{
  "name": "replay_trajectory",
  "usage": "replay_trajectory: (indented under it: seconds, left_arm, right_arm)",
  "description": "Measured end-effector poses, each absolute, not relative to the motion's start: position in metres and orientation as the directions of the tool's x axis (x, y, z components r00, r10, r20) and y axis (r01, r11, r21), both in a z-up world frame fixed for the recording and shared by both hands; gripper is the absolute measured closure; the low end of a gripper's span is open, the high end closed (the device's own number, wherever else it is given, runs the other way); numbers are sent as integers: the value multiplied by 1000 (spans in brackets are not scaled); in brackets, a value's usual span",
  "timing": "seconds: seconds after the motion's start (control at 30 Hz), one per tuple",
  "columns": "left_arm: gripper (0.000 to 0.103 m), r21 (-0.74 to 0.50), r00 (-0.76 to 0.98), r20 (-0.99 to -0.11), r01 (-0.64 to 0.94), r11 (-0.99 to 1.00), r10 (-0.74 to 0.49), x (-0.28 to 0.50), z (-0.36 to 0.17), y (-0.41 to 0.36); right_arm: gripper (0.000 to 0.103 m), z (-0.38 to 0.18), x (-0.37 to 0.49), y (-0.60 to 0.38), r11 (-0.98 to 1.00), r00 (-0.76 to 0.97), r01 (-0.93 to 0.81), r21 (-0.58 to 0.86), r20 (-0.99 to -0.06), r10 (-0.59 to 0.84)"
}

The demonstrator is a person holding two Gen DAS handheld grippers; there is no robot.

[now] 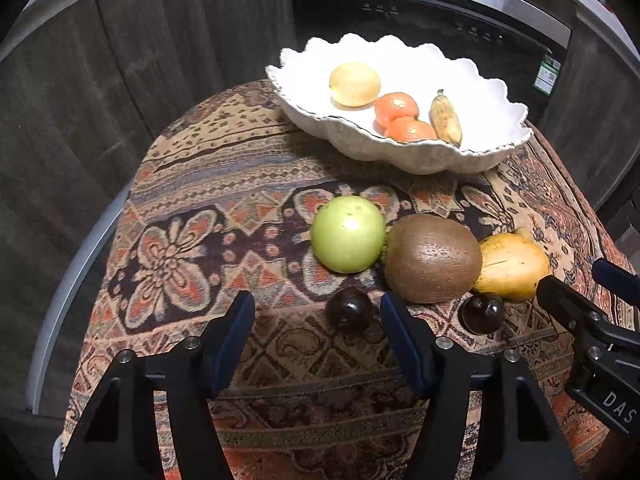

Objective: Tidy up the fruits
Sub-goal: 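Grasp a small dark plum with the left tool, then grasp the second dark plum with the right tool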

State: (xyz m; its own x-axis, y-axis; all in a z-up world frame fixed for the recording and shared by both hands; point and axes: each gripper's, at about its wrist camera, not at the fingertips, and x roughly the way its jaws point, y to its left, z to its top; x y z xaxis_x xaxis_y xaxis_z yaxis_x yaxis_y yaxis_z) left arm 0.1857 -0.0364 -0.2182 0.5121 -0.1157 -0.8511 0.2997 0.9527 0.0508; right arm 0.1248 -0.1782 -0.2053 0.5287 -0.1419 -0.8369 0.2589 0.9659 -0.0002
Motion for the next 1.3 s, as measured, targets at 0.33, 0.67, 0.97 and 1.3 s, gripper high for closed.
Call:
replay_trajectory:
  seconds: [0.33,0.67,0.97,1.3]
  left_arm:
    - [58,60,490,-864,328,943,-116,191,-236,-45]
    - [76,23,468,-870,351,936,-154,188,-241,-51]
    - [76,28,480,-868,302,953,-127,176,-233,-25]
    - [76,39,481,-874,207,978,-67,174,-227,8]
  right_arm:
    - [25,-215,127,-181,963,504,269,2,-853,-139]
    - [25,-218,126,-180,963,500,266,30,-859,-111]
    - [25,-217,123,-162,977,510,208,45,-858,-70]
    - [36,-225,131,-142,985,506,162,51,-862,-38]
